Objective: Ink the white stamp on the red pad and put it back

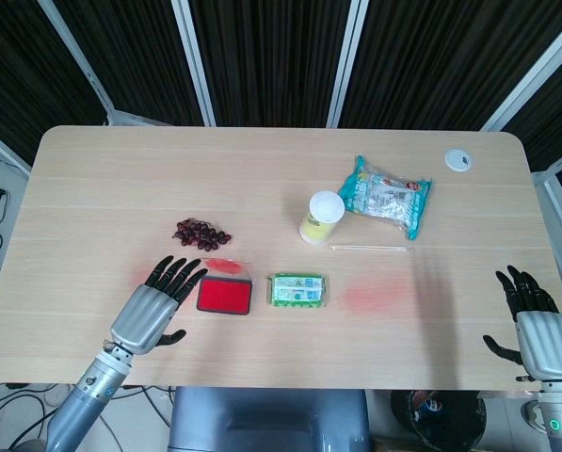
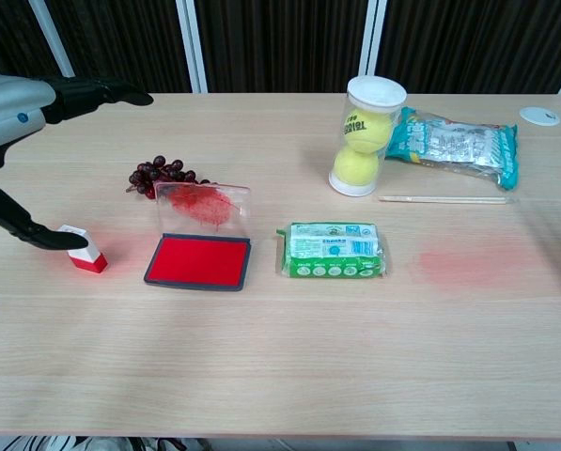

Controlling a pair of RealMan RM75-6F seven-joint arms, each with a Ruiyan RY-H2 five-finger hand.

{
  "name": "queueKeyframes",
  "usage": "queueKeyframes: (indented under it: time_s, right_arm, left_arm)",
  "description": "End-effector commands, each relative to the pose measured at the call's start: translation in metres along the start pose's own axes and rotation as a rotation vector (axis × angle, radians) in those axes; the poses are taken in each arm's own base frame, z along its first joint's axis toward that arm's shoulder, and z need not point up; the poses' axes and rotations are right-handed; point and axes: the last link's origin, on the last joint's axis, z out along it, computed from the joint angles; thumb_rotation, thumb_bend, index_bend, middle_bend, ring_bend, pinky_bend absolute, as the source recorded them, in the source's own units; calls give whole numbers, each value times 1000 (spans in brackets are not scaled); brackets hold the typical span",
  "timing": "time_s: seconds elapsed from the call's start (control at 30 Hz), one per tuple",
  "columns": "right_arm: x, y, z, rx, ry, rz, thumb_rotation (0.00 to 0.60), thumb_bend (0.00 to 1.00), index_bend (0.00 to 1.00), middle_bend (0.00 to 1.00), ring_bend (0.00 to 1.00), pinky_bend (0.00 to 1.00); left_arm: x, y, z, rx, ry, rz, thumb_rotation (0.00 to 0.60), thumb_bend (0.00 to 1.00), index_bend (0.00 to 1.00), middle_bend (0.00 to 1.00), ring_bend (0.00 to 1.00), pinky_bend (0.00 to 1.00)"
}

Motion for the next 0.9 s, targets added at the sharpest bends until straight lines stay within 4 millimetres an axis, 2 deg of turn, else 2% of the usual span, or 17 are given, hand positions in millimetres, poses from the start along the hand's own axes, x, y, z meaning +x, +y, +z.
queueKeyframes:
  time_s: [0.03, 0.9]
  right_arm:
    - [0, 0, 0, 0, 0, 1, 600, 242, 49, 0, 0, 191]
    - [1, 1, -1, 1, 2, 5, 600, 241, 49, 0, 0, 191]
  left_arm:
    - [-2, -1, 1, 4, -5, 1, 600, 57, 0, 0, 0, 0]
    - [-8, 7, 6, -18, -30, 20, 600, 57, 0, 0, 0, 0]
